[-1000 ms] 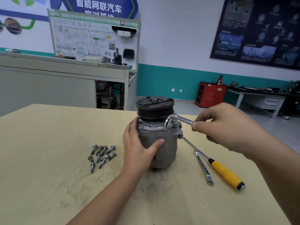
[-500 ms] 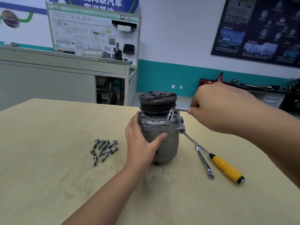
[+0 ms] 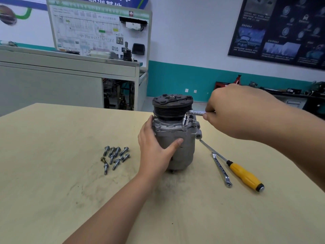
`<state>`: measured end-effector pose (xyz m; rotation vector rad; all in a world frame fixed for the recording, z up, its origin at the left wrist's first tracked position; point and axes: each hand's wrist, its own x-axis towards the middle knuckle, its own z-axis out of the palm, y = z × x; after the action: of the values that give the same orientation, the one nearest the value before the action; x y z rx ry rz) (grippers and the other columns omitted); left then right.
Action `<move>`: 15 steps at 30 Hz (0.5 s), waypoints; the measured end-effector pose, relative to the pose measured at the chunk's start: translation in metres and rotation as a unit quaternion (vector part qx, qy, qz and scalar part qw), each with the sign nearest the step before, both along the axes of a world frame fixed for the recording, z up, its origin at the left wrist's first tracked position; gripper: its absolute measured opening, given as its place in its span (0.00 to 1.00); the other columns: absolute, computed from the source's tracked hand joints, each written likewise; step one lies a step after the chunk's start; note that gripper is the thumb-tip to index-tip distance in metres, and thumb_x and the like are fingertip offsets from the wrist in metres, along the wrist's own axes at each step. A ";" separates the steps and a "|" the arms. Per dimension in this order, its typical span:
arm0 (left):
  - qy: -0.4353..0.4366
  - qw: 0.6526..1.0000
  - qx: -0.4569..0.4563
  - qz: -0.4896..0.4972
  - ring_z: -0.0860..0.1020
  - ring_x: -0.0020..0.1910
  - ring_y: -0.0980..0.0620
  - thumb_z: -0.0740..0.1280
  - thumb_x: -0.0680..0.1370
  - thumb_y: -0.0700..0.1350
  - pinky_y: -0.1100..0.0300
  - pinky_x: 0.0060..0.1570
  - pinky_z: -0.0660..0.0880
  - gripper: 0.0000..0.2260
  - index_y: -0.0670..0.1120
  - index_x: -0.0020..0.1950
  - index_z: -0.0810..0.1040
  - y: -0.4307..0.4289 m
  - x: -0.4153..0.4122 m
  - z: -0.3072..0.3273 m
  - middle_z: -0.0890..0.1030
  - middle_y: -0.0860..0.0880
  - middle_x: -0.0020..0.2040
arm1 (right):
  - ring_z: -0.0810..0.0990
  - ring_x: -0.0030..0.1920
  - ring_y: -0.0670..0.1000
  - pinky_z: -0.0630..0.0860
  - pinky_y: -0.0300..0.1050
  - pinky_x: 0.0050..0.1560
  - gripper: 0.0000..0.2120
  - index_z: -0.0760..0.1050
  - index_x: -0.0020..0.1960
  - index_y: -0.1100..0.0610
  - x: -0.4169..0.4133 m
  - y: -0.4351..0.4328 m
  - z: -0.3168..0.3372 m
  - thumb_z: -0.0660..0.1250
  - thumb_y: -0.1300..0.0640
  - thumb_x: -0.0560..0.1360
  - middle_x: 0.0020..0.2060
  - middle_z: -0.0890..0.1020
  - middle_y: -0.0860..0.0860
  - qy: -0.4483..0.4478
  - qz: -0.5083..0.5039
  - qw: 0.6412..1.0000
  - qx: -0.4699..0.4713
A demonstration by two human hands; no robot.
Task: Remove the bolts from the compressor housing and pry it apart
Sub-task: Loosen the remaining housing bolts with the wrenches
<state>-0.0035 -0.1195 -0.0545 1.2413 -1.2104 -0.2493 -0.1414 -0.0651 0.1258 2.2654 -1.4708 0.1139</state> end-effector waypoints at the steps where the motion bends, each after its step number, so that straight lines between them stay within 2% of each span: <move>1: 0.000 1.000 0.001 0.000 0.58 0.70 0.56 0.74 0.67 0.58 0.61 0.66 0.57 0.43 0.53 0.76 0.55 0.000 0.000 0.000 0.63 0.53 0.72 | 0.76 0.34 0.53 0.78 0.47 0.39 0.08 0.76 0.43 0.55 0.001 0.000 0.001 0.60 0.55 0.78 0.33 0.75 0.51 0.003 0.001 1.000 0.000; 3: 0.000 1.000 0.002 -0.001 0.58 0.71 0.56 0.73 0.67 0.59 0.61 0.66 0.57 0.44 0.53 0.76 0.55 0.000 0.000 0.000 0.63 0.52 0.72 | 0.76 0.36 0.53 0.78 0.48 0.40 0.09 0.77 0.47 0.55 0.001 -0.001 0.003 0.60 0.53 0.78 0.35 0.76 0.51 0.003 0.003 1.000 0.010; 7: 0.001 1.000 0.004 -0.004 0.58 0.70 0.56 0.72 0.66 0.60 0.61 0.66 0.57 0.44 0.53 0.76 0.55 0.000 0.000 0.000 0.62 0.53 0.72 | 0.76 0.38 0.53 0.76 0.47 0.40 0.12 0.78 0.49 0.54 -0.002 0.001 0.009 0.60 0.49 0.78 0.40 0.79 0.52 0.003 -0.001 1.000 0.027; 15: -0.006 1.000 0.006 -0.001 0.59 0.71 0.53 0.74 0.68 0.58 0.59 0.67 0.58 0.43 0.52 0.76 0.55 0.001 0.001 0.001 0.62 0.51 0.72 | 0.78 0.42 0.55 0.78 0.53 0.46 0.13 0.80 0.50 0.56 -0.004 0.002 0.009 0.61 0.49 0.78 0.43 0.82 0.53 -0.010 0.011 0.999 0.051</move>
<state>-0.0026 -0.1187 -0.0534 1.2539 -1.2226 -0.2523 -0.1456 -0.0630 0.1351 2.3681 -1.4937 0.0684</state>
